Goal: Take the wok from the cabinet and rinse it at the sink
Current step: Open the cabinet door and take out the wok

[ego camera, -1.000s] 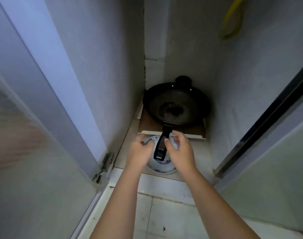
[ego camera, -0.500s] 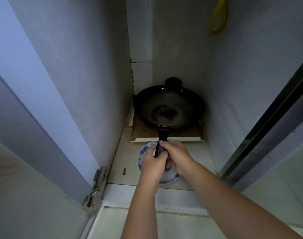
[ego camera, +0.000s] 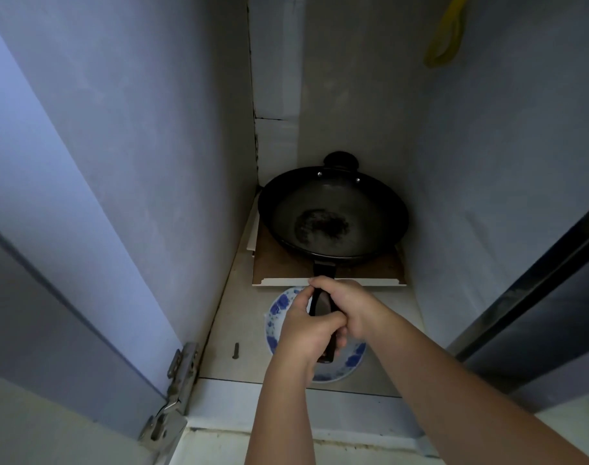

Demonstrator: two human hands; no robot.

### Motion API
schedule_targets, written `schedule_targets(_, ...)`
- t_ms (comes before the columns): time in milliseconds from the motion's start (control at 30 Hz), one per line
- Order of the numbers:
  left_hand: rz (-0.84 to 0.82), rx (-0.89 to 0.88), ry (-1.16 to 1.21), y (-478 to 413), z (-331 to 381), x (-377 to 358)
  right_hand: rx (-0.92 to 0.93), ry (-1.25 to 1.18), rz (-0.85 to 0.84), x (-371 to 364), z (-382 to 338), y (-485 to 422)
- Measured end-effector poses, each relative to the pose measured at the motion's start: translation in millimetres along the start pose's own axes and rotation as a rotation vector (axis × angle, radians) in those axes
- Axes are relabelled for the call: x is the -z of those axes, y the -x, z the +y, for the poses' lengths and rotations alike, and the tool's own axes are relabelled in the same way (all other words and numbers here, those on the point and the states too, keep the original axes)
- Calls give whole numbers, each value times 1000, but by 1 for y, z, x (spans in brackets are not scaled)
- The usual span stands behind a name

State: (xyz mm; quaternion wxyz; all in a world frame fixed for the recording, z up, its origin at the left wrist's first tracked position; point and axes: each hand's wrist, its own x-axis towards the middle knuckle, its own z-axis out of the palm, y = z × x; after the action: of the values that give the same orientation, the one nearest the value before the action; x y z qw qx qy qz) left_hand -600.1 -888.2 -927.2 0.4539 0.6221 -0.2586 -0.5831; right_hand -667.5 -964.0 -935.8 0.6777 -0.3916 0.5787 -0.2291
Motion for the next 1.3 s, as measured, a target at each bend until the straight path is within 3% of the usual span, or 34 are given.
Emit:
schedule_targets(233,31,-82,-36,1,-6,0,131,155,82,-8,4,-3)
schedule_targets(733,74,-179,-13,33,-17,-9,311,218,82,-3,18,27)
schedule_targets(1000,92,-201,-96,74,-22,-1,353,141,46,-13,32,64)
schedule_targets(1300,136,-163,-53,154,-55,3,340,222,23,-21,81,129)
